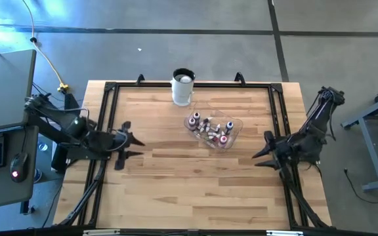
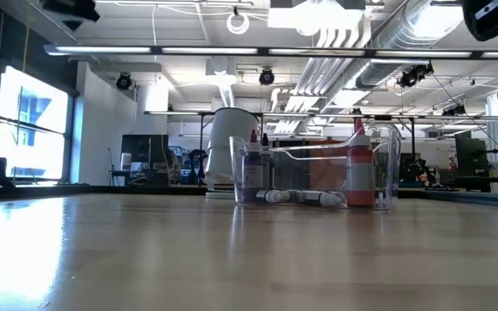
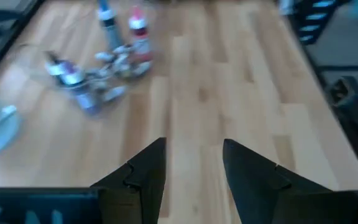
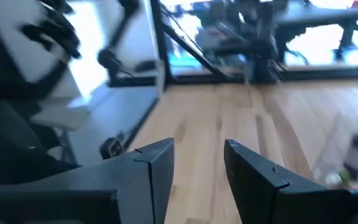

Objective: Pick & Place food coloring
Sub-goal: Return to Home Position

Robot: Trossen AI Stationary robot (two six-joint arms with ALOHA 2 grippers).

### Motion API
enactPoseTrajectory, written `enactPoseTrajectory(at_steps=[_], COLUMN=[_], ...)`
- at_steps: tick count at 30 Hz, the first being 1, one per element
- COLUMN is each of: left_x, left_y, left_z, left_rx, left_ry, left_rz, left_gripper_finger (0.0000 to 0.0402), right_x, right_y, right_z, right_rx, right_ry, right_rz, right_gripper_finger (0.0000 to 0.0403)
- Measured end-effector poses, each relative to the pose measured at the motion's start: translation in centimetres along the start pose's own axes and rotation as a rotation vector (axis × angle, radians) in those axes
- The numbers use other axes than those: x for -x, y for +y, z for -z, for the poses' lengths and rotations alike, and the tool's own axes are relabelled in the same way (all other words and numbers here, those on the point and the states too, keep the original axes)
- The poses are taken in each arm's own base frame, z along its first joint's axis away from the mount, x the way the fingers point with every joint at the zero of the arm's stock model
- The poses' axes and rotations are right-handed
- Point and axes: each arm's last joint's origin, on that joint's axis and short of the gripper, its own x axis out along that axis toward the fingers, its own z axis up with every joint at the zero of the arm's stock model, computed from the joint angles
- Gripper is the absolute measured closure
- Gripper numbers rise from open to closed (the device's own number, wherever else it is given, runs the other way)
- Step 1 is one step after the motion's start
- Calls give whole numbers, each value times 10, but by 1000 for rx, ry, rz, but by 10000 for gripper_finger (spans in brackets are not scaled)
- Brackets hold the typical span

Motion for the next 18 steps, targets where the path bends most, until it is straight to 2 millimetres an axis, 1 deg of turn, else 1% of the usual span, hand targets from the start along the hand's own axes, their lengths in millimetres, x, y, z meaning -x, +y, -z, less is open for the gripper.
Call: enactPoseTrajectory(at_steps=[4, 5, 8, 12, 15, 18], left_x=[-13, -14, -14, -9, -8, -9], left_y=[3, 4, 12, 20, 22, 24], left_z=[45, 53, 74, 91, 96, 101], left_rx=[-5, 4, 24, 4, -41, -133], left_ry=[-105, -129, -185, -277, -433, -583], left_rz=[49, 46, 32, 34, 46, 29], left_gripper_finger=[247, 247, 247, 247, 247, 247], right_x=[10, 13, 21, 29, 27, 27], right_y=[-16, -20, -28, -35, -35, -36], right_z=[16, 21, 30, 40, 41, 39], right_rx=[46, 56, 61, 110, 187, 174], right_ry=[-56, -63, -126, -205, -216, -248], right_rz=[-102, -120, -172, -238, -224, -183], right_gripper_finger=[269, 269, 269, 269, 269, 269])
